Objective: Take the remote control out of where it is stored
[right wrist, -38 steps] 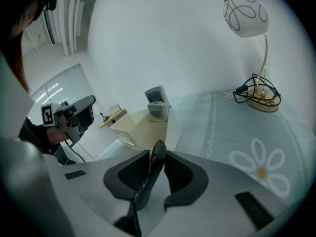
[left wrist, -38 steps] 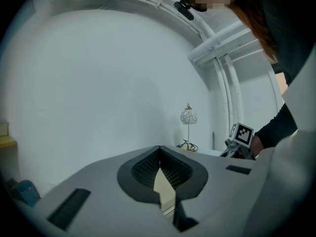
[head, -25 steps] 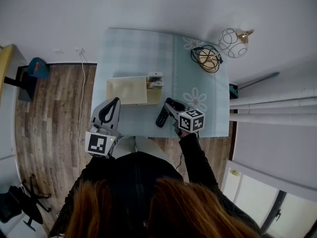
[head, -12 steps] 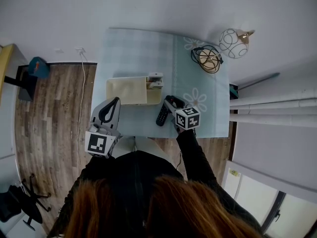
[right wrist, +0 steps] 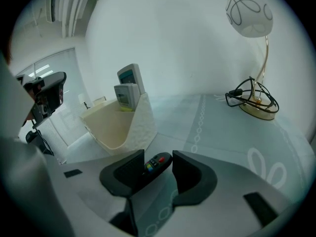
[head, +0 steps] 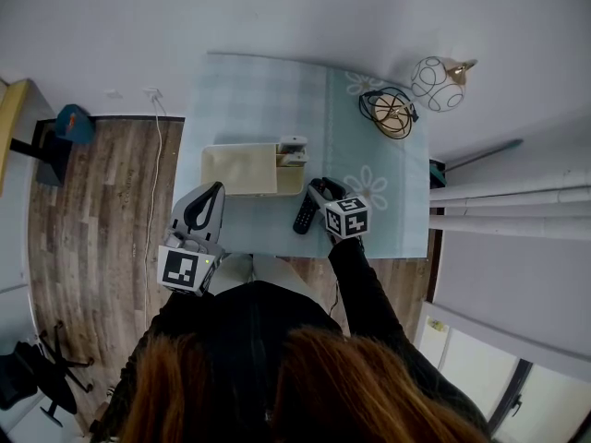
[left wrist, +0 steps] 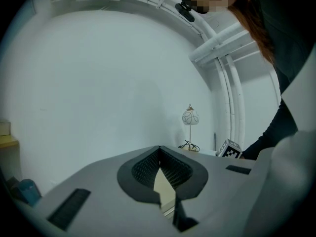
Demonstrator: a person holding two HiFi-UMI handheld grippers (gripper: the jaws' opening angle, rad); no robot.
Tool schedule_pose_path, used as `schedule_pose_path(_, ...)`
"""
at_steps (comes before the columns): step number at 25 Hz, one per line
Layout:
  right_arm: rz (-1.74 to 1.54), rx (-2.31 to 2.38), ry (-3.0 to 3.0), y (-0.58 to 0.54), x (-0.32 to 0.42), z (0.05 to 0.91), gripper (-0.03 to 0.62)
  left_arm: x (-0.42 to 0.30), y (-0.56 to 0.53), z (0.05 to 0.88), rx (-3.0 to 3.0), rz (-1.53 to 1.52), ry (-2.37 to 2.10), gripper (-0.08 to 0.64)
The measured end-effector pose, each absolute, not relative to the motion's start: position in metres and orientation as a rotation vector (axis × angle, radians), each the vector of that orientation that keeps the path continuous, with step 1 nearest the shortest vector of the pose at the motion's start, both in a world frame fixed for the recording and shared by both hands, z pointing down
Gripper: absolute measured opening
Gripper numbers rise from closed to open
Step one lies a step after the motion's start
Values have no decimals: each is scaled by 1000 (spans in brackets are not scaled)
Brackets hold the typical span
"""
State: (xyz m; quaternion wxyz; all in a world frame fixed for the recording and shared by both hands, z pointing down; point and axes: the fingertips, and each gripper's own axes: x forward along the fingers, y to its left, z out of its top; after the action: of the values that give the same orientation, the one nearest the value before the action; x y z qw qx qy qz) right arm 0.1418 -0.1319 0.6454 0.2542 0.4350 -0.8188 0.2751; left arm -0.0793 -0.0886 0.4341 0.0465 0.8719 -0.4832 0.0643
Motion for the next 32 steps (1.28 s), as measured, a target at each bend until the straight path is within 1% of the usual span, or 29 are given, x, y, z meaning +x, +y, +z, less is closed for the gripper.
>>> schedule_pose_path(13,724,1243,-2168,-136,160,651,170,-85,-83,432,2650,180,-1483,6)
schedule_pose_path(21,688,1285,-2168,-138,163,638,169,-85,-81,432,2649,168,-1481,6)
schedule_pose_path(22,699,1286,-2171,-137,161,637,159,-84,-81,431,2651,164,-1482,6)
schedule_pose_path(26,699,1301,-2176,-134,158,633,54,-83,-78,430,2669,172,-1472,6)
schedule_pose_path(27,695,1305,-2177,-133,157,631,39,-83,-78,430,2669,171,-1472,6)
schedule_pose_path(29,684,1314,-2179,-132,156,628,20,-84,-78,430,2668,169,-1472,6)
schedule_pose_path(32,648,1340,-2193,-133,153,618,14,-86,-78,431,2662,166,-1471,6)
